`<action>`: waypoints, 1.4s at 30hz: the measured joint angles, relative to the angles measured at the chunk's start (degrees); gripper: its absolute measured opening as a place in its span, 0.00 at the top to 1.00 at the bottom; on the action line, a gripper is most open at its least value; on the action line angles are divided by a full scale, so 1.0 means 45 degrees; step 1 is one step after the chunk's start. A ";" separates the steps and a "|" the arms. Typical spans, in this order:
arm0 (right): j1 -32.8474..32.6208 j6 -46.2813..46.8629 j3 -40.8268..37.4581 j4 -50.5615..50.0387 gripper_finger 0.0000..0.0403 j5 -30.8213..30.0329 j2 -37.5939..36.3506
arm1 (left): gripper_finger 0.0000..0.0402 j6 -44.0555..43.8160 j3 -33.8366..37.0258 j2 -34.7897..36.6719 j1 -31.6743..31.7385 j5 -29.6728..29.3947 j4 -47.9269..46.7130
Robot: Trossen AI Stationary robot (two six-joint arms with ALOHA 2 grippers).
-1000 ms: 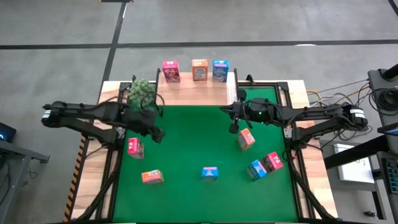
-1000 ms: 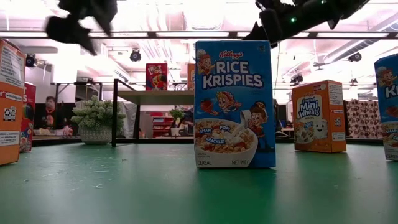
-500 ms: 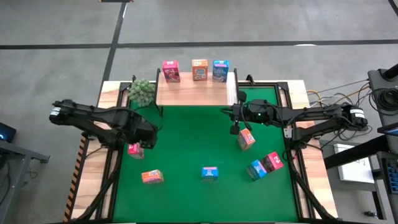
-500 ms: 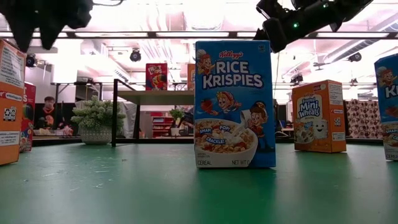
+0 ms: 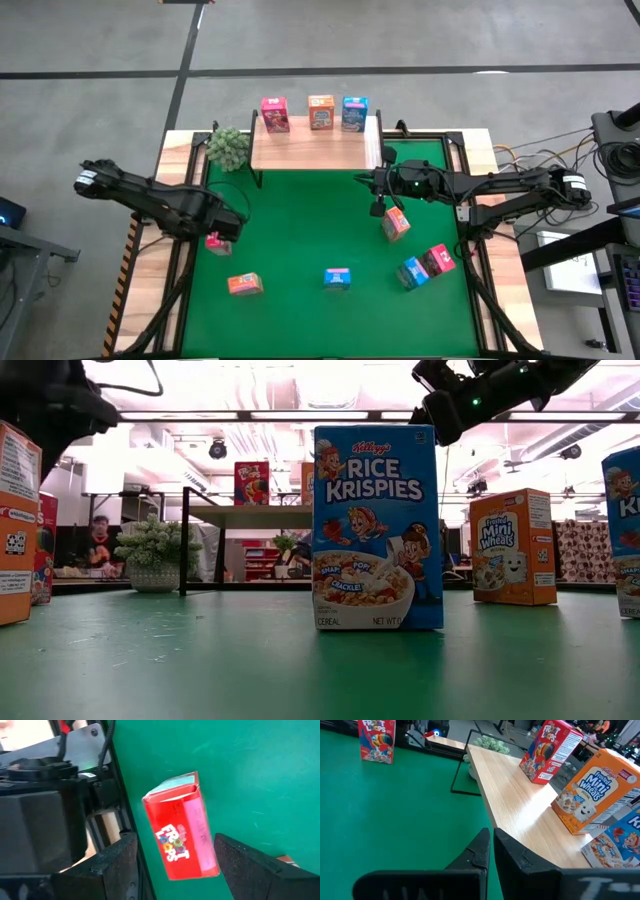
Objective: Stack cereal on shelf
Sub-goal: Put the left red cereal box on the shelf aligned with the other red cereal box
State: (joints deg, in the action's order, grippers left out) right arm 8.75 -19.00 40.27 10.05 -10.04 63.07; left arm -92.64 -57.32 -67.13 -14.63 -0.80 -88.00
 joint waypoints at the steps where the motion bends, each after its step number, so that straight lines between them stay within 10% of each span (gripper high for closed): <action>1: 0.0000 0.0000 0.0000 0.0002 0.97 0.0000 0.0000 | 0.38 0.0000 0.0080 0.0005 0.0000 -0.0009 0.0127; 42: 0.0000 0.0083 0.0000 -0.0187 0.97 -0.0010 0.0000 | 0.62 0.2578 -0.0558 -0.0733 -0.0141 -0.0941 0.1601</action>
State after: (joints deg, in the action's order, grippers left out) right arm 8.75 -18.63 40.27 9.21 -10.09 63.07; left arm -81.04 -59.83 -70.43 -15.27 -5.04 -80.79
